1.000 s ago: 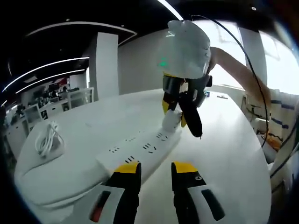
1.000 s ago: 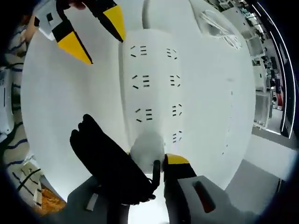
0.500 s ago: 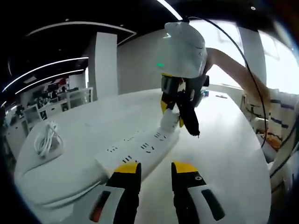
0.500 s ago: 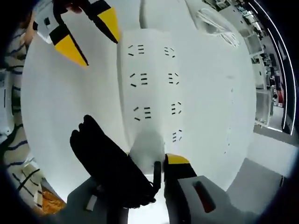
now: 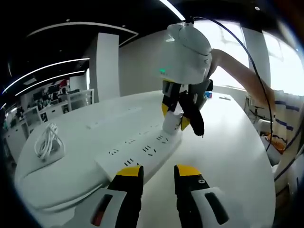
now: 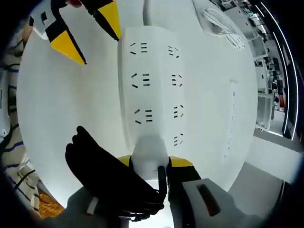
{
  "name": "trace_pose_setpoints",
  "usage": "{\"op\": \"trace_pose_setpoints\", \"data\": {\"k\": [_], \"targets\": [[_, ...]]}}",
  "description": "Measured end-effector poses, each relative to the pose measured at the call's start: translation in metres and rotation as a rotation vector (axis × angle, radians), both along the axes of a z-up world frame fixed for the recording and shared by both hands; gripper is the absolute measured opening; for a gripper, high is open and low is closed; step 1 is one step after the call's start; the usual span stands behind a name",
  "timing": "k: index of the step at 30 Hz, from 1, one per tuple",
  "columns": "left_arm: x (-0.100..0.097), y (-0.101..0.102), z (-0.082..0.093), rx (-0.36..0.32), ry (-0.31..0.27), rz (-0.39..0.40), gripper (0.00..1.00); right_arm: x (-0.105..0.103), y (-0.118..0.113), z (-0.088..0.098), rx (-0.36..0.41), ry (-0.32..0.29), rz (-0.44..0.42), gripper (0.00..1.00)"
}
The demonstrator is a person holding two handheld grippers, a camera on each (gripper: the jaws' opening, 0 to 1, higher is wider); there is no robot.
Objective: Straighten the power strip on the desk, plug the charger into it
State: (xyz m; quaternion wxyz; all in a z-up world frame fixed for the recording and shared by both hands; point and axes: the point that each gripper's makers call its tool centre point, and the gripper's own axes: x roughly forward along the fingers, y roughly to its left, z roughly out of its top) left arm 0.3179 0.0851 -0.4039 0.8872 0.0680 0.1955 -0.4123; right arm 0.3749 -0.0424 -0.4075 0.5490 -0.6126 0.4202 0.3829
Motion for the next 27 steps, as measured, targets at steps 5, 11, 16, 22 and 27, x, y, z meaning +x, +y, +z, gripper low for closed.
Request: {"op": "trace_pose_setpoints", "data": {"k": [5,11,16,22,27], "targets": [[-0.001,0.000,0.000,0.001,-0.001,-0.001,0.26,0.000,0.002,0.001,0.079,-0.003,0.008,0.26],[-0.001,-0.002,0.002,-0.005,-0.003,-0.003,0.26,0.000,0.003,0.006,0.148,-0.031,0.043,0.26],[-0.001,-0.003,0.002,-0.004,-0.005,-0.008,0.26,0.001,0.005,0.018,0.186,-0.047,0.052,0.27],[-0.002,-0.004,0.004,-0.006,-0.007,-0.011,0.26,-0.004,0.016,0.020,0.205,-0.055,0.112,0.24],[-0.002,-0.004,0.002,-0.001,-0.007,-0.010,0.26,0.006,0.017,0.019,0.193,-0.043,0.073,0.23]]}}
